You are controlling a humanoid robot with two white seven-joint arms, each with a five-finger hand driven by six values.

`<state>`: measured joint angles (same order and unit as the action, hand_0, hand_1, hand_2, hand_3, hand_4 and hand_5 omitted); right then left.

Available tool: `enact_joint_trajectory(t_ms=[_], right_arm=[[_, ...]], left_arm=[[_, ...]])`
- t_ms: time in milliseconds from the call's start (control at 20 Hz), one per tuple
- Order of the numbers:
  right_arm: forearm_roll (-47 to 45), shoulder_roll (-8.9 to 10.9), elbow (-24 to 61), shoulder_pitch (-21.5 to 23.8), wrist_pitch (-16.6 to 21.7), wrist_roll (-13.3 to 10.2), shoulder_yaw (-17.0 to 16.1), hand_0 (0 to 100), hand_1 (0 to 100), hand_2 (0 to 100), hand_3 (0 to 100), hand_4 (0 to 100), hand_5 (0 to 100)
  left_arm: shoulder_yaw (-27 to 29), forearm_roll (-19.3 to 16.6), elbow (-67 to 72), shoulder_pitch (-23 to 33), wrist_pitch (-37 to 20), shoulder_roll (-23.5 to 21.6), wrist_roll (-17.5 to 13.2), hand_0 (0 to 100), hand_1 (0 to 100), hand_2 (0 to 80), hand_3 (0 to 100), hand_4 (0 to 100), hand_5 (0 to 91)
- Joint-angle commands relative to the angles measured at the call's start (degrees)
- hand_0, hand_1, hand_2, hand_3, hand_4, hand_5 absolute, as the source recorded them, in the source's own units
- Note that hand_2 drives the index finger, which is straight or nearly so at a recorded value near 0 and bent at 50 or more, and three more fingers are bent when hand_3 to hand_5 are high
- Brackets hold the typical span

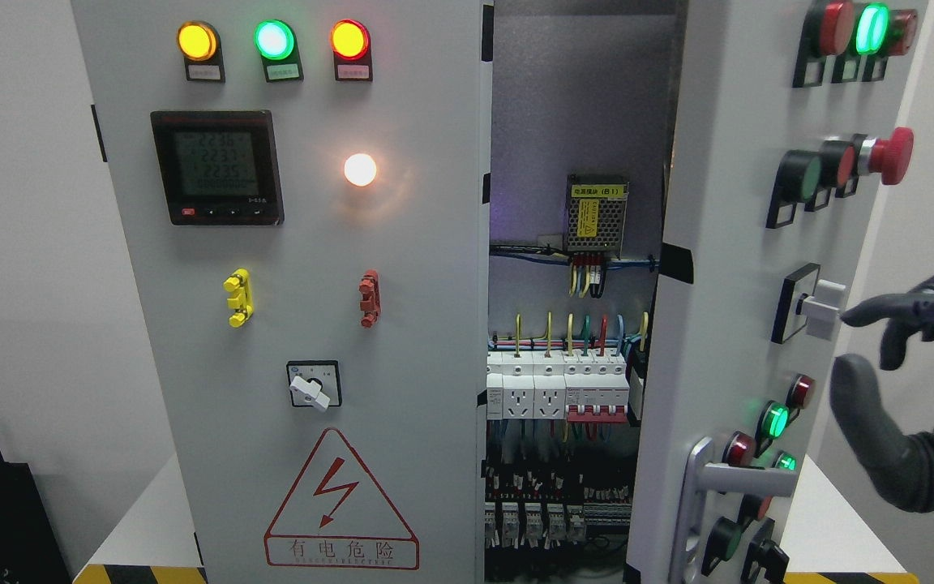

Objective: Release door handle

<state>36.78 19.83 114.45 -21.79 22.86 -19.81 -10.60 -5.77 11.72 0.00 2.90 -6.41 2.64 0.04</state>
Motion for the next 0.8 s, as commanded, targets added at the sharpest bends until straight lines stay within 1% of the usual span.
enact_joint_trajectory(t_ms=[0,50,100,250,351,451,551,601,651,751], right_arm=[[-0.3,-3.31,-6.8,7.1,0.1,0.4,-22.9,53,26,55,93,81,90],[-0.3,-3.92,-9.0,8.1,0.1,0.4,-25.1,53,26,54,93,80,90],[-0.3,-4.27,-11.4,8.9,0.0,0.4,-26.4,53,26,54,93,80,89],[-0.3,-6.47,-19.1,12.4,0.0,0.3,-29.3,53,26,53,91,79,89],[-0.3,-7.70,-24.2,15.4,-0.4,0.3,-29.7,53,26,52,88,78,88],[-0.4,-9.89,-29.5,18.0,-0.4,0.5,-29.5,53,26,51,85,78,87],[-0.5,-10.51,-35.9,22.0,-0.3,1.1,-28.9,53,26,50,85,77,86],[-0.9,-10.78,-39.4,23.1,-0.3,1.3,-28.4,54,26,49,84,76,85],[-1.4,-11.22,-43.0,23.6,-0.3,1.4,-28.2,54,26,47,82,75,83],[-1.5,-11.40,-50.7,24.0,-0.4,1.4,-27.3,55,25,44,80,73,81]], left_arm=[[0.0,0.0,-1.8,0.0,0.0,0.0,0.0,12,39,0.0,0,0,0.0],[0.0,0.1,-1.8,0.0,0.0,0.0,0.0,12,39,0.0,0,0,0.0],[0.0,0.0,-1.8,0.0,0.0,0.0,0.0,12,39,0.0,0,0,0.0],[0.0,0.0,-1.8,0.0,0.0,0.0,0.0,12,39,0.0,0,0,0.0],[0.1,0.0,-1.8,0.0,0.0,0.0,0.0,12,39,0.0,0,0,0.0],[0.0,0.1,-1.8,0.0,0.0,0.0,0.0,12,39,0.0,0,0,0.0],[0.0,0.1,-1.8,0.0,0.0,0.0,0.0,12,39,0.0,0,0,0.0],[0.0,0.0,-1.8,0.0,0.0,0.0,0.0,12,39,0.0,0,0,0.0],[0.0,0.0,-1.8,0.0,0.0,0.0,0.0,12,39,0.0,0,0,0.0],[0.0,0.0,-1.8,0.0,0.0,0.0,0.0,12,39,0.0,0,0,0.0]])
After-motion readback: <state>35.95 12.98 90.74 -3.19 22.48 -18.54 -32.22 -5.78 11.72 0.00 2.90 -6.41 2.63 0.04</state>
